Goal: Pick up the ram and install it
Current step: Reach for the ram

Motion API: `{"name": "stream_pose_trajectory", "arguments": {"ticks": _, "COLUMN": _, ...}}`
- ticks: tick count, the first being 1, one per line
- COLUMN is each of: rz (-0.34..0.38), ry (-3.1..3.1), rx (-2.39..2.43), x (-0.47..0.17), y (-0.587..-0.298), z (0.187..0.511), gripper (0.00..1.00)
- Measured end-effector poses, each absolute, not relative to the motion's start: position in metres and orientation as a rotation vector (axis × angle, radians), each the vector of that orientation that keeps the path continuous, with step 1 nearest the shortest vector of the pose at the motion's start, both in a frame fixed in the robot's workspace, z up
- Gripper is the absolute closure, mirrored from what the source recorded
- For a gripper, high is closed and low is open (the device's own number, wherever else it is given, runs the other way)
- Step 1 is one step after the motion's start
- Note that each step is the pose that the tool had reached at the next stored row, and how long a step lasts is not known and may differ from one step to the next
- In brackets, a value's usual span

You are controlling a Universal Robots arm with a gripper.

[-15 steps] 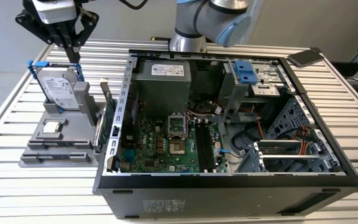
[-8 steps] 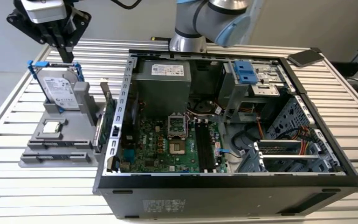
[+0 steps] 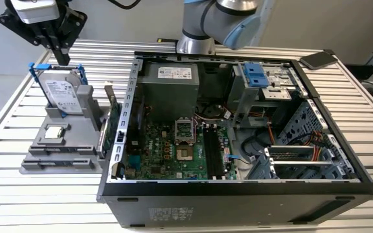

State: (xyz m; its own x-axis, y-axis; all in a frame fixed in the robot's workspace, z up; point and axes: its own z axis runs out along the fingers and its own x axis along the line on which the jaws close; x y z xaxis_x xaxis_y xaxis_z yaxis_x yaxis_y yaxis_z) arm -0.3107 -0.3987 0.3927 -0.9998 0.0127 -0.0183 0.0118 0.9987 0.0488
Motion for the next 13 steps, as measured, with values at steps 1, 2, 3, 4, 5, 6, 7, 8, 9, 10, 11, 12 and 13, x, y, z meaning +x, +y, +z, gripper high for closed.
{"name": "stream_pose_trajectory", "arguments": {"ticks": 1, "rz": 0.076, "ry": 3.122, "rx": 0.017, "x": -0.312, "y": -0.399, "z": 0.393, "gripper": 1.0}}
{"name": "stream_pose_trajectory", "arguments": {"ticks": 2, "rz": 0.076, "ry": 3.122, "rx": 0.016, "x": -0.314, "y": -0.399, "z": 0.393, "gripper": 1.0}}
{"name": "stream_pose_trajectory", "arguments": {"ticks": 3, "rz": 0.076, "ry": 3.122, "rx": 0.014, "x": -0.316, "y": -0.399, "z": 0.393, "gripper": 1.0}}
{"name": "stream_pose_trajectory", "arguments": {"ticks": 4, "rz": 0.076, "ry": 3.122, "rx": 0.012, "x": -0.317, "y": -0.399, "z": 0.393, "gripper": 1.0}}
{"name": "stream_pose_trajectory", "arguments": {"ticks": 5, "rz": 0.076, "ry": 3.122, "rx": 0.01, "x": -0.319, "y": -0.399, "z": 0.393, "gripper": 1.0}}
{"name": "stream_pose_trajectory", "arguments": {"ticks": 6, "rz": 0.076, "ry": 3.122, "rx": 0.009, "x": -0.32, "y": -0.399, "z": 0.393, "gripper": 1.0}}
{"name": "stream_pose_trajectory", "arguments": {"ticks": 7, "rz": 0.076, "ry": 3.122, "rx": 0.007, "x": -0.322, "y": -0.399, "z": 0.393, "gripper": 1.0}}
{"name": "stream_pose_trajectory", "arguments": {"ticks": 8, "rz": 0.076, "ry": 3.122, "rx": 0.005, "x": -0.324, "y": -0.399, "z": 0.393, "gripper": 1.0}}
{"name": "stream_pose_trajectory", "arguments": {"ticks": 9, "rz": 0.076, "ry": 3.123, "rx": 0.004, "x": -0.325, "y": -0.399, "z": 0.393, "gripper": 1.0}}
{"name": "stream_pose_trajectory", "arguments": {"ticks": 10, "rz": 0.076, "ry": 3.122, "rx": 0.002, "x": -0.327, "y": -0.399, "z": 0.393, "gripper": 1.0}}
{"name": "stream_pose_trajectory", "arguments": {"ticks": 11, "rz": 0.076, "ry": 3.122, "rx": 0.0, "x": -0.329, "y": -0.399, "z": 0.393, "gripper": 1.0}}
{"name": "stream_pose_trajectory", "arguments": {"ticks": 12, "rz": 0.076, "ry": 3.123, "rx": -0.001, "x": -0.33, "y": -0.399, "z": 0.393, "gripper": 1.0}}
{"name": "stream_pose_trajectory", "arguments": {"ticks": 13, "rz": 0.076, "ry": 3.123, "rx": -0.003, "x": -0.332, "y": -0.399, "z": 0.393, "gripper": 1.0}}
